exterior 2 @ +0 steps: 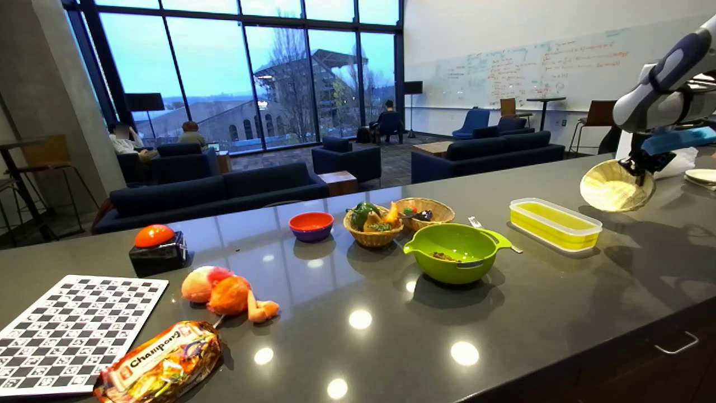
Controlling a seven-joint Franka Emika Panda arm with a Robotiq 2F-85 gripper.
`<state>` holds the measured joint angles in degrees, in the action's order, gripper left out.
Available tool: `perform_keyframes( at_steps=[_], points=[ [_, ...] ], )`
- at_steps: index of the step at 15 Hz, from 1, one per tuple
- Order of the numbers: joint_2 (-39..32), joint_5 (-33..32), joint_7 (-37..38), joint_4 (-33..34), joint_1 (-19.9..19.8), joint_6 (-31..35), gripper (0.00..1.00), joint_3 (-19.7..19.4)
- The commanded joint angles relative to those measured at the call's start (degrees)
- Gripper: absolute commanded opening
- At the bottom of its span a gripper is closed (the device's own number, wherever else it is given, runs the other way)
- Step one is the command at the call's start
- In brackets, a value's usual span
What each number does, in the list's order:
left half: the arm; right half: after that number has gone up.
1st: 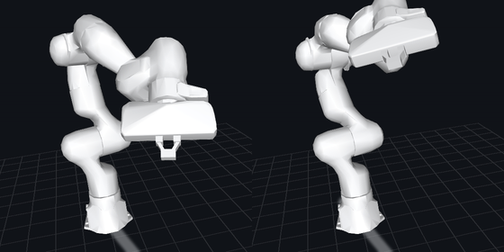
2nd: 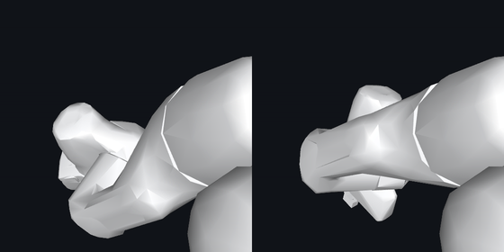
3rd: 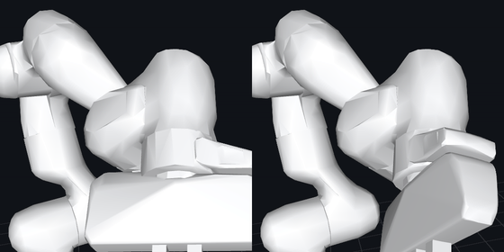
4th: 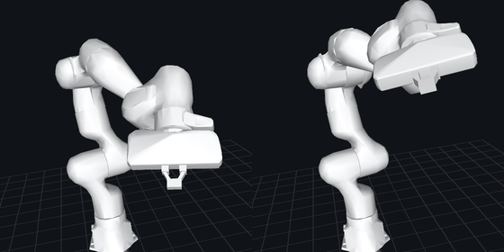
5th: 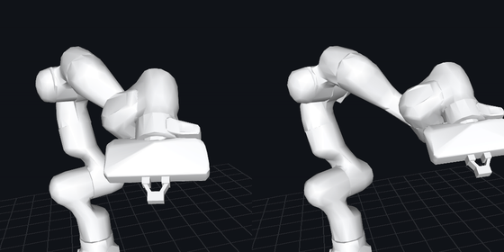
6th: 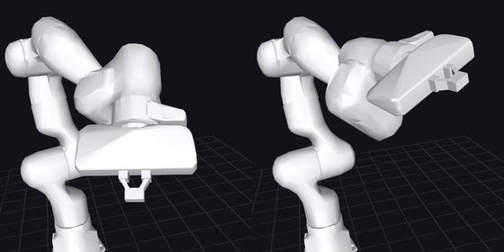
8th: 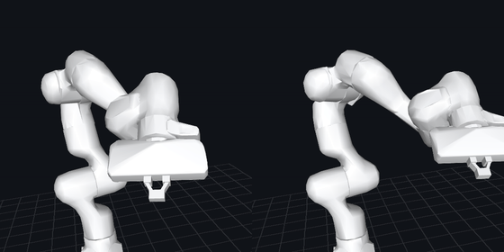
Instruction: Put the first right bowl in the second right bowl
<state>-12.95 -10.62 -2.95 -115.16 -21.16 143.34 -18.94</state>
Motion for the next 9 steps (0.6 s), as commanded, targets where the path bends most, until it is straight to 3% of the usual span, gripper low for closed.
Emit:
perform_keyframes(
  at_steps=[1,9],
  points=[
    [4.1,-7.4,10.0,-5.4,2.9,4.2,0.02,-3.1],
    [9.9,-23.0,21.9,-11.6,5.8,6.2,0.02,-3.9]
  ],
)
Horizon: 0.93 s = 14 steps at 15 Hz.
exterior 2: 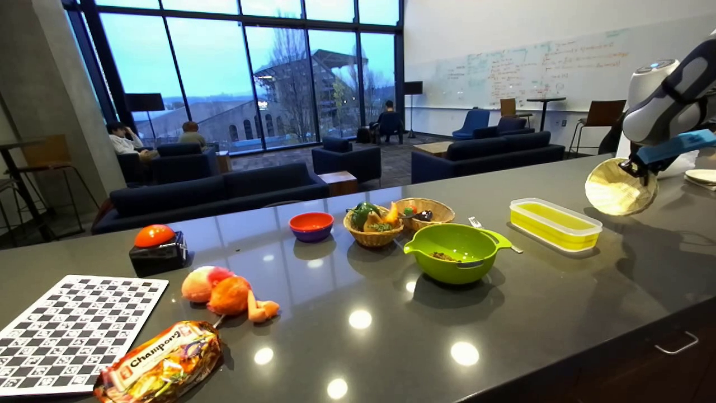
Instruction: Put the first right bowl in the second right bowl
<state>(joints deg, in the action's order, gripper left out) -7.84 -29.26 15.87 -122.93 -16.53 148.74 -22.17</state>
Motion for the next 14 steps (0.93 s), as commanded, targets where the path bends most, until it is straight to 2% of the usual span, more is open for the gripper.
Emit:
perform_keyframes(
  at_steps=[1,4,8,14],
  points=[
    [5.6,-5.2,3.7,-4.3,1.1,0.8,0.02,-0.4],
    [8.1,-3.9,2.0,-5.7,0.2,0.3,0.02,0.5],
    [11.5,4.1,-7.4,-8.0,-0.7,0.4,0.02,1.3],
    [16.7,25.4,-30.2,-9.7,0.1,-1.9,0.02,0.7]
  ],
)
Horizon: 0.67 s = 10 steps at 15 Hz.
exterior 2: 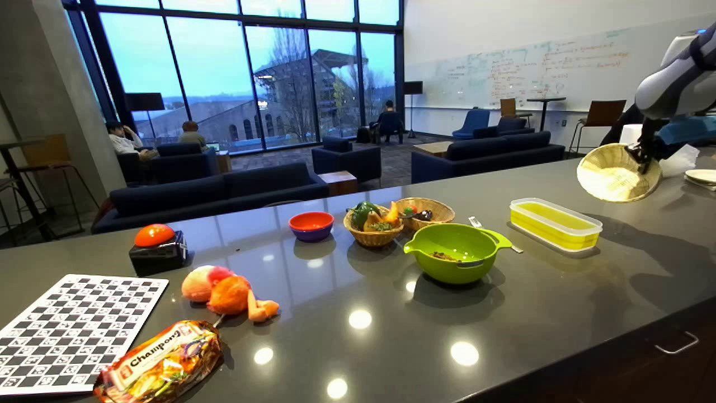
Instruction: Put the first right bowl in the second right bowl
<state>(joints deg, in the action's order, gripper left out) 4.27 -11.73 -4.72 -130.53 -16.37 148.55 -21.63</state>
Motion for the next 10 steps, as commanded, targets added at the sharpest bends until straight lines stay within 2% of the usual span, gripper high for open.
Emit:
perform_keyframes(
  at_steps=[1,4,10],
  points=[
    [5.2,10.6,-13.0,-1.9,0.2,-2.7,0.02,-0.1],
    [6.7,16.3,-21.5,-1.1,0.9,-7.6,0.02,-0.5],
    [6.8,20.3,-32.7,0.3,2.4,-18.1,0.02,-0.7]
  ],
)
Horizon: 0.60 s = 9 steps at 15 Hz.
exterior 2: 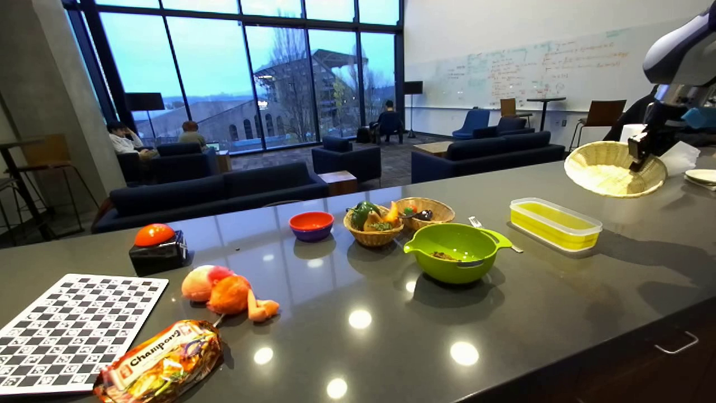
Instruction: Put the first right bowl in the second right bowl
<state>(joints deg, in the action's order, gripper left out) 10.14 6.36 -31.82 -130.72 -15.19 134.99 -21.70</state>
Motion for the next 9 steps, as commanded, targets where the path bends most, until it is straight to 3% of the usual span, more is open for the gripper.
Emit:
perform_keyframes(
  at_steps=[1,9],
  points=[
    [0.6,2.8,-7.5,0.8,1.4,-5.9,0.02,-0.6],
    [-2.4,8.3,-22.5,6.0,2.2,-18.9,0.02,-0.3]
  ],
)
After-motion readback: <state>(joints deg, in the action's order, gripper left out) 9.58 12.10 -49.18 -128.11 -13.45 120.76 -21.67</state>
